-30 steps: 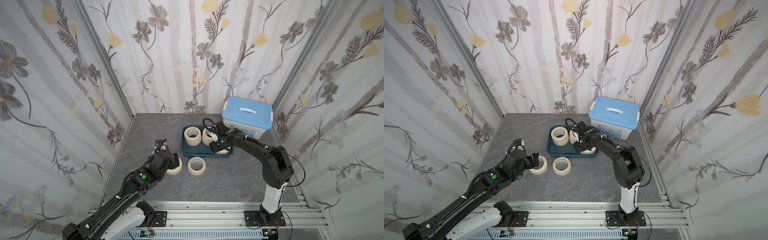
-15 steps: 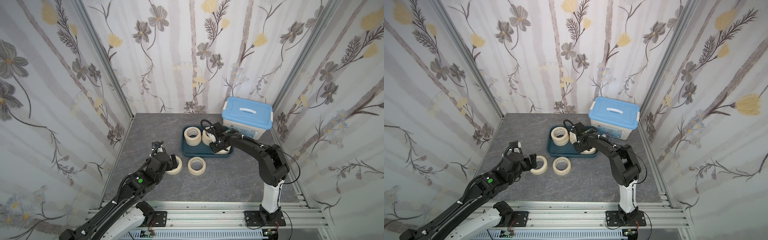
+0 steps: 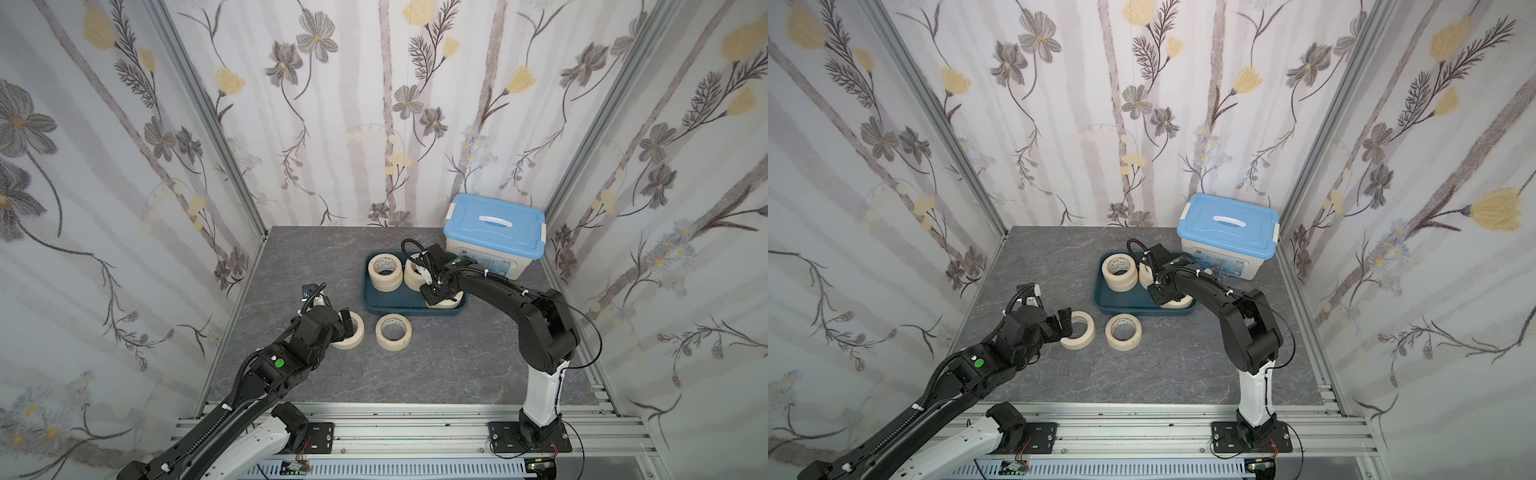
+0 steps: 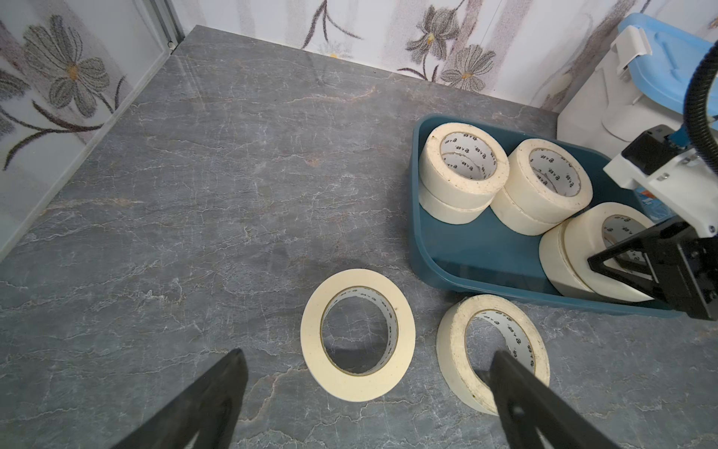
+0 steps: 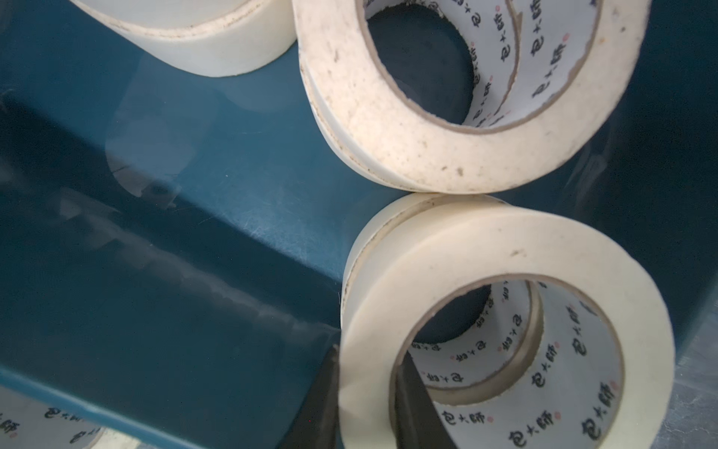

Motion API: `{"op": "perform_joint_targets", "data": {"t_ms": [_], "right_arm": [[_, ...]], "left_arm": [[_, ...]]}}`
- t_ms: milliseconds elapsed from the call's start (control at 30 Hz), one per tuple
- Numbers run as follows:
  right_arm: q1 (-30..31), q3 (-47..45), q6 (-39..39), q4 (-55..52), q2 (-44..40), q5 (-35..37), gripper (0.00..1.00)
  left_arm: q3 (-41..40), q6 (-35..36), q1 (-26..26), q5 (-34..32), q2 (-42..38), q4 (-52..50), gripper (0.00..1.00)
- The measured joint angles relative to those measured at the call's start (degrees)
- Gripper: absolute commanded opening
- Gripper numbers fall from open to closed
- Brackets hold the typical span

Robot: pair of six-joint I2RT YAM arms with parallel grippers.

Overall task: Take out the art tape in the storage box
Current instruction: Pick up the art tape from the storage box, then place the art tape at the center of the board.

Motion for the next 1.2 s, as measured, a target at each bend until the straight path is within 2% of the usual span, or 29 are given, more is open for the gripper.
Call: {"op": "perform_joint_targets", "data": {"t_ms": [600, 767, 1200], "right_arm": [[2.0, 1.0, -0.6, -4.8, -8.5, 1.2, 0.19], [2.9, -1.2, -0.3, -5.4, -12.8, 0.8, 0.19], [6.4, -12.2, 3.6, -5.9, -24.8, -5.9, 0.19]], "left_arm": [[1.1, 0.4, 0.2, 0.1, 3.5, 0.9, 1.0], [1.7, 1.1, 0.3, 0.5, 4.7, 1.4, 1.0], [2.6, 3.2, 2.4, -0.2, 6.2, 4.6, 1.0]]}}
